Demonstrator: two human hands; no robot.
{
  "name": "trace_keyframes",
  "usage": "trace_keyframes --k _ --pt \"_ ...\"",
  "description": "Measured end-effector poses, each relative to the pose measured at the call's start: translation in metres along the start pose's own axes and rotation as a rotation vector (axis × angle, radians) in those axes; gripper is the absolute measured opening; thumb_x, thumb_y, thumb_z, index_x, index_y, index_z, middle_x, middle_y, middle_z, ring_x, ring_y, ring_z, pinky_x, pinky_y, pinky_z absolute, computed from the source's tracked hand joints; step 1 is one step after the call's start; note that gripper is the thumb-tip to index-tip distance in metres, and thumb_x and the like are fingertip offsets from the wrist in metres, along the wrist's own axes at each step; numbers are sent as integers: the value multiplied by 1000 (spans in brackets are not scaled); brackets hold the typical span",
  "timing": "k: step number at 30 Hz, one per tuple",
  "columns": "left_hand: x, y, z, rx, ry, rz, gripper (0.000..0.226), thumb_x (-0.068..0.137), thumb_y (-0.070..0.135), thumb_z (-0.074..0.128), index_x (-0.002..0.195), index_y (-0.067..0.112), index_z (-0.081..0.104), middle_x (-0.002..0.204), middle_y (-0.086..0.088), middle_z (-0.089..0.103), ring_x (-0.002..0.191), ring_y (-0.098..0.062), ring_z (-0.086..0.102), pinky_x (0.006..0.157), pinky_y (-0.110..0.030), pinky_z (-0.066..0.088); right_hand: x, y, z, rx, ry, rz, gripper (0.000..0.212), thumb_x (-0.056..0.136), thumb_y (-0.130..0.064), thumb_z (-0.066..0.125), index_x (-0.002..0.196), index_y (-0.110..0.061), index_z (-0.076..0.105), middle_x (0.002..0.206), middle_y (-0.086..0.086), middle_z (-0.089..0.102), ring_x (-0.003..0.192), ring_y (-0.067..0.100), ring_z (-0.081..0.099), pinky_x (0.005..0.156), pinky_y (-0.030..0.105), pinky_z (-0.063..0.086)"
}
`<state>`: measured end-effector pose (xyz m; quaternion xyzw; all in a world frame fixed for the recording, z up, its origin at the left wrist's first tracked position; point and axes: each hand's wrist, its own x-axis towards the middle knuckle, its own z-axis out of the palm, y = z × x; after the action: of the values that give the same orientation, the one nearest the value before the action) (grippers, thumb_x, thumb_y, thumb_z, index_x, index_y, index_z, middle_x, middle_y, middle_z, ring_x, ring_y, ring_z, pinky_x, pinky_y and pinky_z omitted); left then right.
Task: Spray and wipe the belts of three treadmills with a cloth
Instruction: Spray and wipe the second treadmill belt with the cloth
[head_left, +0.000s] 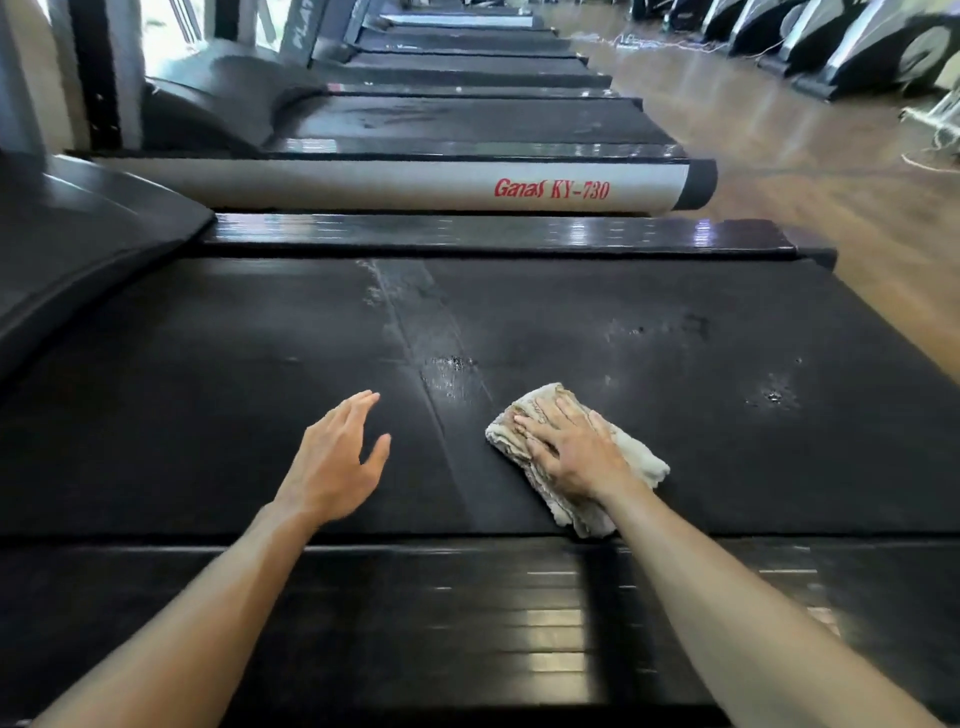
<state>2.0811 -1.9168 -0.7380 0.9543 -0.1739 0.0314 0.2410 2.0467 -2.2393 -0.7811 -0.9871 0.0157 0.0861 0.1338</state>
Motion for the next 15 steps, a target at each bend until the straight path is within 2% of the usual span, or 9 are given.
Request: trace_keyframes --k 3,6,11,15 --pt "2 -6 1 22 -26 -18 58 100 28 57 152 10 40 157 -5 43 146 -22 38 121 -34 27 -8 8 9 -20 25 6 50 108 -55 26 158 -52 26 173 -9 4 159 17 -6 128 48 -1" --pt "6 -15 8 17 -52 -26 57 102 29 55 153 11 39 158 -4 41 146 -21 36 120 -34 27 -9 10 14 -53 74 27 65 96 -61 12 160 -51 21 174 -7 3 160 19 -4 128 49 2" --pt "19 -45 35 51 -89 -18 56 102 32 53 153 13 39 161 -4 38 149 -21 32 123 -39 24 -8 8 25 -37 158 67 79 82 -60 9 158 -51 28 174 -4 6 159 21 1 128 46 1" --pt "33 -71 47 173 -90 -7 60 104 39 44 159 19 29 168 0 21 156 -17 15 126 -46 10 -3 8 26 -39 132 88 67 92 -58 20 158 -53 26 174 -7 3 160 24 -2 128 48 -3"
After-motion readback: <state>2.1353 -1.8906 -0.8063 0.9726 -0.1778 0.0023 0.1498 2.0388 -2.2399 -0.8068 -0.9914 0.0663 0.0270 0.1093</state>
